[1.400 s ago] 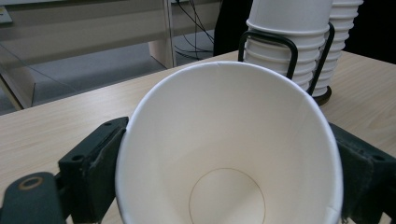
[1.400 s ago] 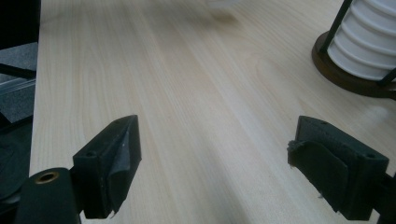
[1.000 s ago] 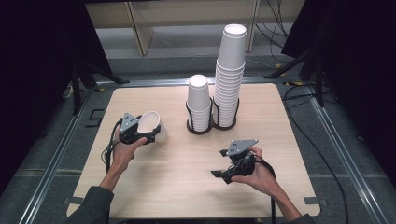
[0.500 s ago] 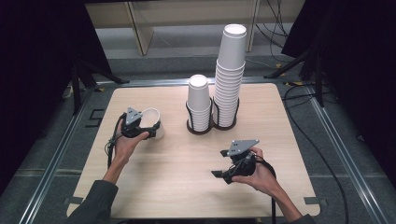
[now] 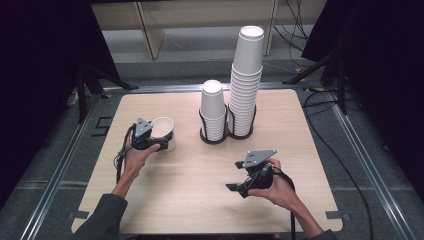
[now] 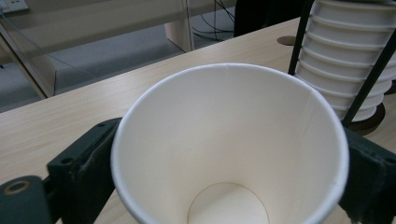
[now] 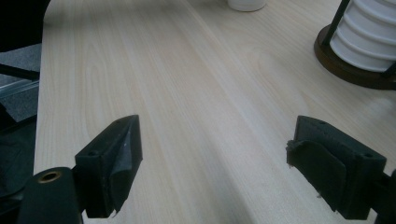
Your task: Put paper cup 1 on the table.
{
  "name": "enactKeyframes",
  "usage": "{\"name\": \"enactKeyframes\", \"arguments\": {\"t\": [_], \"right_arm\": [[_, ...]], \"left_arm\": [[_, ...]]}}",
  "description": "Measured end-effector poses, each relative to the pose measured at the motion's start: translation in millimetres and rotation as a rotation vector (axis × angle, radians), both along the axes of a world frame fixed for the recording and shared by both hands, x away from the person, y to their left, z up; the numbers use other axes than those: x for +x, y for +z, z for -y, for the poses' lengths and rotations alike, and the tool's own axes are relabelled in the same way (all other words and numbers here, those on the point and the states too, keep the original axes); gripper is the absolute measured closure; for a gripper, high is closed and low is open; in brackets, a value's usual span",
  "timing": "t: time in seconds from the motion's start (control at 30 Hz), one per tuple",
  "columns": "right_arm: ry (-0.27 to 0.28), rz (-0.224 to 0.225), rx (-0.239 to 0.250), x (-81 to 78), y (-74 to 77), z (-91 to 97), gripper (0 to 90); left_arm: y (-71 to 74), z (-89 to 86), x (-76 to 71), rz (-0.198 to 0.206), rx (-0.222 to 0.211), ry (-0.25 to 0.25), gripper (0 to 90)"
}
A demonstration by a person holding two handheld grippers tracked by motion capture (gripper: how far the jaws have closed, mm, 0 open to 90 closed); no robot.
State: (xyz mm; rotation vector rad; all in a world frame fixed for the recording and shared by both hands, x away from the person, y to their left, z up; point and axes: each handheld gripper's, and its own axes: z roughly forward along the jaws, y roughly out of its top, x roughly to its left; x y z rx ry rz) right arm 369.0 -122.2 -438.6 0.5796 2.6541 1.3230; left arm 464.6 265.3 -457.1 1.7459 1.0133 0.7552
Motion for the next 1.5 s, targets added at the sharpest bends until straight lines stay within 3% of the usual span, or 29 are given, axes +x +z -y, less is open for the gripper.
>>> {"name": "enactKeyframes", "arguments": {"t": [0.23,0.33,0.6,0.73,0.93,0.97,1.03,1.17,1.47,1.5], "right_arm": [[0.007,-0.016,-0.001,-0.7,-0.1,-0.5,17.3],[0.01,-0.014,0.001,-1.0,-0.3,-1.1,17.3],[0.008,-0.015,-0.001,-0.7,-0.3,-0.4,17.4],[0.016,0.007,-0.002,0.1,0.0,0.4,17.4],[0.012,0.006,0.003,-0.1,0.0,1.9,17.4],[0.004,-0.014,0.005,-1.0,-0.2,2.1,17.4],[0.002,-0.001,0.0,-0.7,-0.2,2.8,17.4],[0.003,-0.017,0.004,-1.7,0.1,3.7,17.4],[-0.041,-0.006,0.02,1.0,1.9,9.9,17.3],[-0.05,-0.006,0.023,1.7,2.4,11.0,17.3]], "left_arm": [[-4.7,-0.4,-2.3,0.007,-0.006,-0.018,6.9],[-10.7,-2.0,-2.4,-0.015,0.009,-0.022,10.5],[-15.8,-10.2,-7.1,-0.019,-0.006,-0.02,12.3],[-21.6,-13.2,-7.8,-0.046,0.013,-0.02,13.7],[-24.1,-16.6,-11.4,-0.054,0.023,-0.01,13.9],[-23.7,-17.4,-12.3,-0.059,0.03,-0.008,13.9],[-24.9,-18.4,-13.8,-0.068,0.034,-0.009,13.9],[-26.8,-21.8,-19.2,-0.091,0.037,-0.011,14.0],[-22.9,-28.9,-40.5,-0.116,0.032,-0.003,14.0],[-22.3,-28.6,-44.6,-0.102,0.021,0.014,14.1]]}}
